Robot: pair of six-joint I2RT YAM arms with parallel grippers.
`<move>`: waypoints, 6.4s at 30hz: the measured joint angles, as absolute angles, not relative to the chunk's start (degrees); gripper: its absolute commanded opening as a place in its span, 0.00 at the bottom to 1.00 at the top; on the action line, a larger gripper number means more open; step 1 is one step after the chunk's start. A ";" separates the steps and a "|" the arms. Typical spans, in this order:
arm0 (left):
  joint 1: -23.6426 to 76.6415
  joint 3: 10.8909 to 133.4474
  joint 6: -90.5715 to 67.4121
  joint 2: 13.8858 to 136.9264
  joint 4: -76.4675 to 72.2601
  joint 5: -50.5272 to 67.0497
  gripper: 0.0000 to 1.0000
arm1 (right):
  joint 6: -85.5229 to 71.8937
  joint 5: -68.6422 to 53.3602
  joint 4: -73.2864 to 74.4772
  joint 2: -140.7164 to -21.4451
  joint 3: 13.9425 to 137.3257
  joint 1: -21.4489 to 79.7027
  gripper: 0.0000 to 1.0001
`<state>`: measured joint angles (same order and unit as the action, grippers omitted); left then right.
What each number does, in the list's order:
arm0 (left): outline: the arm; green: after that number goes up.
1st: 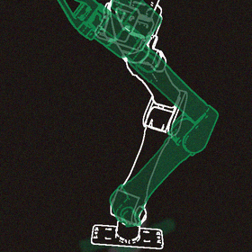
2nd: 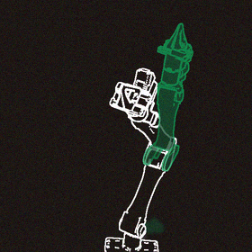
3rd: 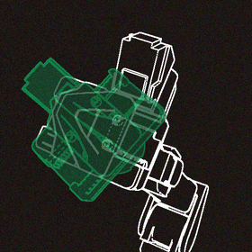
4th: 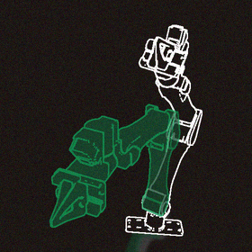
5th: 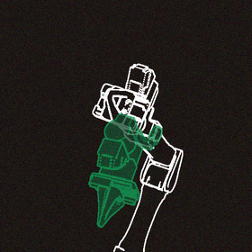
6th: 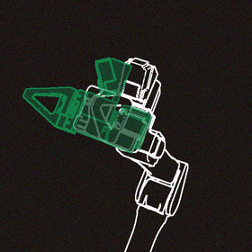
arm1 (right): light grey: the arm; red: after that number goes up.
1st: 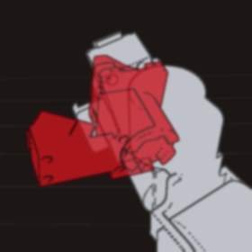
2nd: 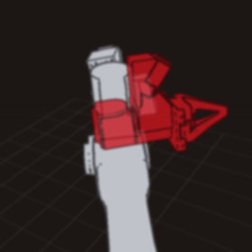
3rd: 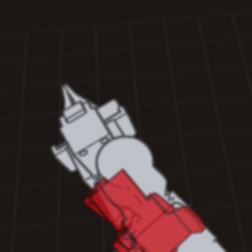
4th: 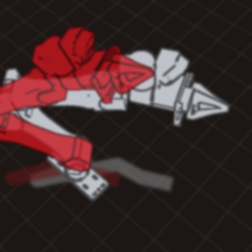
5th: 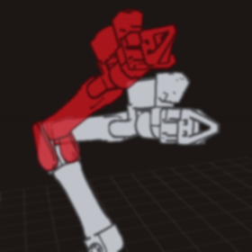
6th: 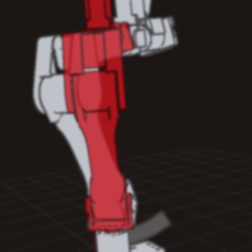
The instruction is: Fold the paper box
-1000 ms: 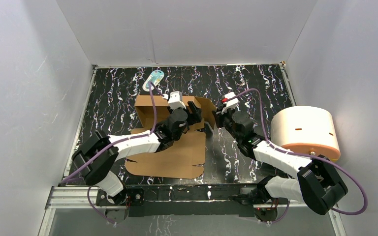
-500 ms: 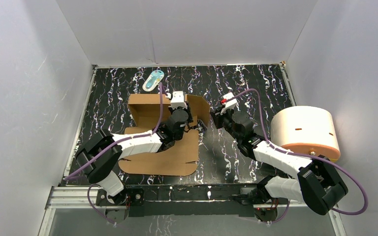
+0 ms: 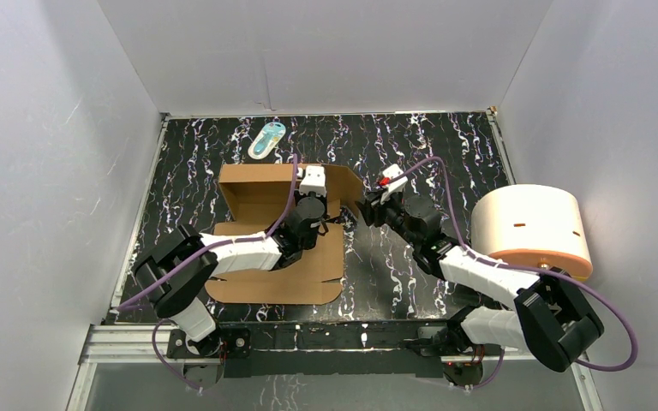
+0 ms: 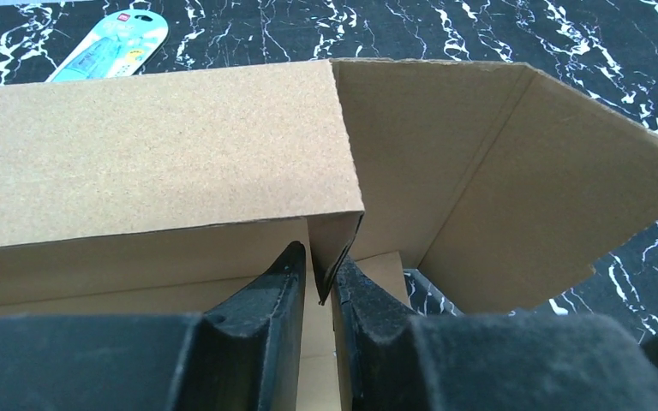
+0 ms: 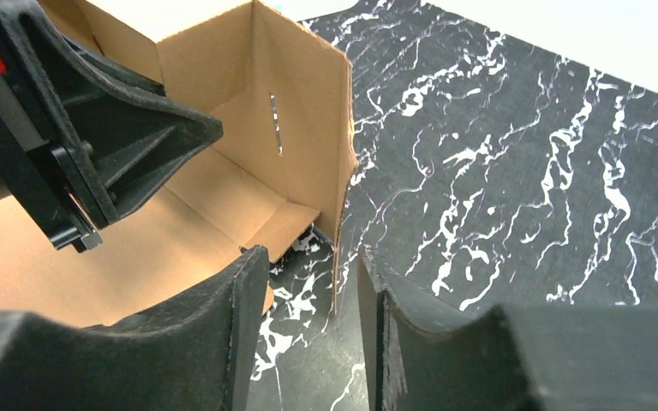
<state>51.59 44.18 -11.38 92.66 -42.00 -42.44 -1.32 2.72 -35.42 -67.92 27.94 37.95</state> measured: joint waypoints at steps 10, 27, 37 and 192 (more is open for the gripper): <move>51.59 40.91 -7.62 92.66 -44.21 -42.76 0.15 | 1.52 4.23 -48.82 -78.85 27.88 37.95 0.49; 51.59 40.73 -4.93 92.64 -46.13 -46.02 0.24 | 3.33 5.80 -67.94 -90.87 26.28 37.98 0.17; 51.51 38.57 -6.46 90.45 -46.26 -45.78 0.43 | 4.45 5.63 -69.19 -90.87 25.36 38.72 0.17; 43.20 32.80 -29.71 62.06 -18.39 -22.00 0.86 | 9.15 -41.98 -50.74 -106.26 49.30 29.41 0.46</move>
<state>43.20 32.80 -29.71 62.06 -18.39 -22.00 9.15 -41.98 -50.74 -106.26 49.30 29.41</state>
